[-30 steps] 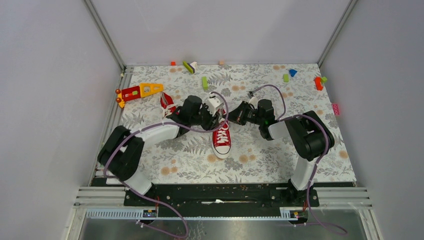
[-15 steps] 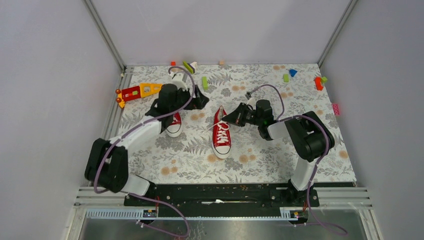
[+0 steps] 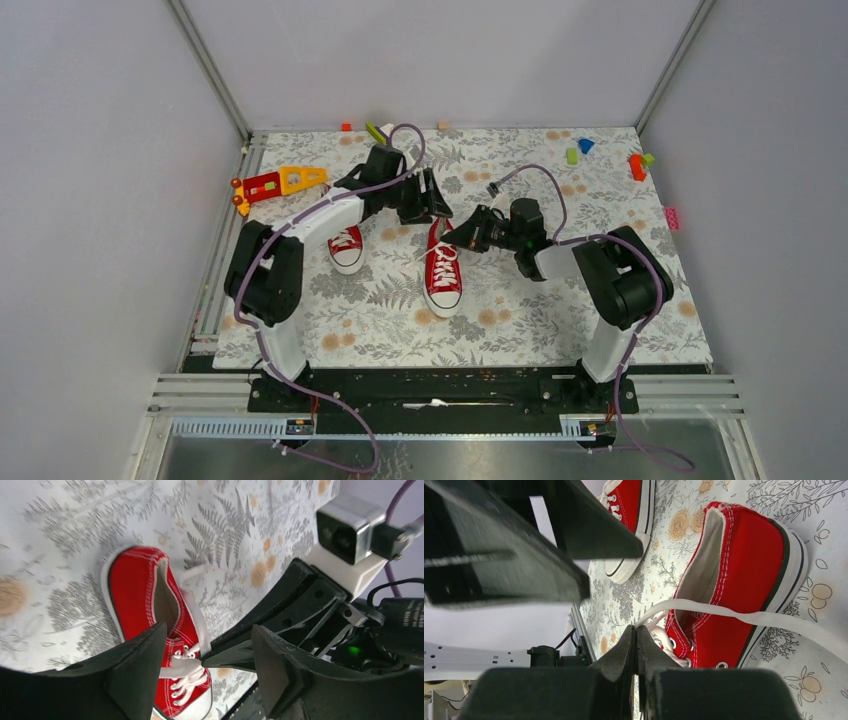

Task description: Tie the shoes

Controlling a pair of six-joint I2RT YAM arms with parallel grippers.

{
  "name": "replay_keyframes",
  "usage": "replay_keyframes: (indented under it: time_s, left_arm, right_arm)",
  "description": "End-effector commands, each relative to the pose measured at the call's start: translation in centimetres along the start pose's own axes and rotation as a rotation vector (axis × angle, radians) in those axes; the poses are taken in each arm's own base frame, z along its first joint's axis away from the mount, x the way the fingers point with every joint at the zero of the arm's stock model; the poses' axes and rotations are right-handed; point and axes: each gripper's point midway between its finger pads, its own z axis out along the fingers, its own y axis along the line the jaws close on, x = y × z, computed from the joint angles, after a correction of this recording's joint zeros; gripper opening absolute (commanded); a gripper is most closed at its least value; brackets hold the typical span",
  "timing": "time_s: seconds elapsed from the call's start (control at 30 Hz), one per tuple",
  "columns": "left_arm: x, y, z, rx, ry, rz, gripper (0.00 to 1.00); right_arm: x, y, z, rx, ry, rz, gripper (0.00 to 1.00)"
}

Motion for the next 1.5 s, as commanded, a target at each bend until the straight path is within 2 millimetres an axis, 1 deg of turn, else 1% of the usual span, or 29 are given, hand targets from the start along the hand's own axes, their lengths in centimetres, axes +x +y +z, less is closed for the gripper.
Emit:
replay_keyframes:
  time_s: [0.0,0.13,0.27,0.43,0.53,0.63,0.67,0.77,0.83,0.9,1.0,1.17,1.27,1.37,1.47]
  left_arm:
    - [1.1,-1.9,0.2,0.028,0.087,-0.044,0.62]
    - [1.6,-1.5,0.7,0.023,0.11,-0.07,0.57]
    - [2.2,-1.8,1.2,0.032,0.136,-0.069,0.56]
    - [3.1,-1.1,2.0,0.017,0.17,-0.084,0.52]
    - [3.1,-1.0,2.4,0.02,0.18,-0.091,0.46]
    - [3.1,-1.2,2.7,0.027,0.187,-0.093,0.36]
    - [3.0,-1.3,2.7,0.031,0.187,-0.092,0.32]
    - [2.7,-1.2,2.6,0.027,0.176,-0.085,0.15]
    - [2.3,-0.8,2.2,0.014,0.154,-0.079,0.07]
    - [1.6,-0.9,1.5,0.021,0.123,-0.067,0.06]
    - [1.0,-0.5,0.3,0.022,0.08,-0.06,0.0]
    - [0.8,0.7,-1.3,-0.008,0.023,-0.059,0.0]
    - [1.0,1.0,-1.8,0.001,-0.006,-0.061,0.07]
    - [1.4,1.4,-2.2,-0.003,-0.018,-0.064,0.11]
    - [1.8,2.0,-2.5,-0.017,-0.017,-0.068,0.13]
  right_arm:
    - [-1.4,2.7,0.1,-0.062,-0.027,-0.089,0.0]
    - [-1.3,3.1,0.0,-0.07,-0.026,-0.096,0.0]
    - [-1.2,3.5,-0.1,-0.08,-0.026,-0.106,0.0]
    - [-1.1,3.8,-0.1,-0.089,-0.024,-0.113,0.0]
    - [-1.1,3.9,-0.1,-0.093,-0.024,-0.117,0.0]
    - [-1.0,3.9,0.0,-0.093,-0.02,-0.116,0.0]
    - [-0.9,3.9,0.0,-0.093,-0.019,-0.115,0.0]
    - [-1.0,3.7,0.0,-0.085,-0.02,-0.114,0.0]
    - [-1.0,3.5,0.0,-0.078,-0.022,-0.112,0.0]
    - [-0.9,3.3,0.0,-0.069,-0.022,-0.106,0.0]
    - [-0.9,3.0,0.0,-0.063,-0.025,-0.099,0.0]
    - [-1.2,2.8,-0.1,-0.056,-0.033,-0.089,0.0]
    - [-1.1,2.6,-0.1,-0.054,-0.031,-0.084,0.0]
    - [-1.2,2.5,-0.1,-0.052,-0.032,-0.076,0.0]
    - [-1.3,2.5,-0.2,-0.056,-0.037,-0.071,0.0]
